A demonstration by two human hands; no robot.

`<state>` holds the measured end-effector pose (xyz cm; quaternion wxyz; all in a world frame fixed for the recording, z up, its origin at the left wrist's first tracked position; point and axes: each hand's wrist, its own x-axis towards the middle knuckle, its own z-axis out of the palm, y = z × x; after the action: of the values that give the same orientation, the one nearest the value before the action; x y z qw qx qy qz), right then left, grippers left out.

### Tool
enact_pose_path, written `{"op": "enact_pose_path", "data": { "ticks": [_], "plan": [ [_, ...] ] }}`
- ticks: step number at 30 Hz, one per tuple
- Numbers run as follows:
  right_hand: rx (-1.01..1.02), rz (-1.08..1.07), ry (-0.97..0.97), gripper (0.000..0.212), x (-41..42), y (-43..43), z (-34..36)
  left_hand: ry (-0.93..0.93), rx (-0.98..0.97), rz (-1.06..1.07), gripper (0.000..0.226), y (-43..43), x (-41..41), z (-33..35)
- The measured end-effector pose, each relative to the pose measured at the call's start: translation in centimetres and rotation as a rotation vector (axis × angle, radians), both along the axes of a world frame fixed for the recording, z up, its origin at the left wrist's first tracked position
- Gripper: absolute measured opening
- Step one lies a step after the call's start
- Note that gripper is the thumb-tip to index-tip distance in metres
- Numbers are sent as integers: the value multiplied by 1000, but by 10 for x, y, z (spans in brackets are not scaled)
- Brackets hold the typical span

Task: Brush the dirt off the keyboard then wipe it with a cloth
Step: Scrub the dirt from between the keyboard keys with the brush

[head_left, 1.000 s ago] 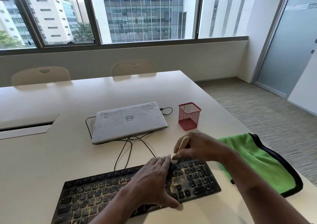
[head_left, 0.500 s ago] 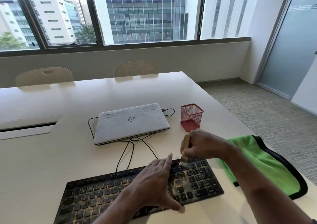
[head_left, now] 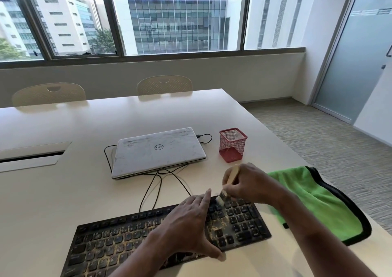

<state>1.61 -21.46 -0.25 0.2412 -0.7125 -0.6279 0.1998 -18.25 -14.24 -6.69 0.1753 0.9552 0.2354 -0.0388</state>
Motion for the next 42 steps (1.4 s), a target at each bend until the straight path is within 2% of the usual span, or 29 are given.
{"op": "enact_pose_path", "data": {
  "ticks": [7, 13, 19, 24, 28, 42],
  "plan": [
    [-154, 1, -8, 11, 0, -8, -1, 6, 11, 3, 149, -1, 0, 1],
    [13, -64, 33, 14, -2, -6, 3, 8, 18, 10, 149, -2, 0, 0],
    [-141, 26, -90, 15, -4, -10, -1, 14, 18, 7, 149, -3, 0, 1],
    [-51, 113, -42, 6, -3, -8, 7, 19, 25, -3, 149, -1, -1, -2],
    [-88, 232, -65, 12, -1, -4, 9, 20, 28, -10, 149, 0, -2, -1],
    [-118, 196, -78, 13, 1, -1, 7, 5, 28, -15, 148, -1, -3, 1]
  ]
}}
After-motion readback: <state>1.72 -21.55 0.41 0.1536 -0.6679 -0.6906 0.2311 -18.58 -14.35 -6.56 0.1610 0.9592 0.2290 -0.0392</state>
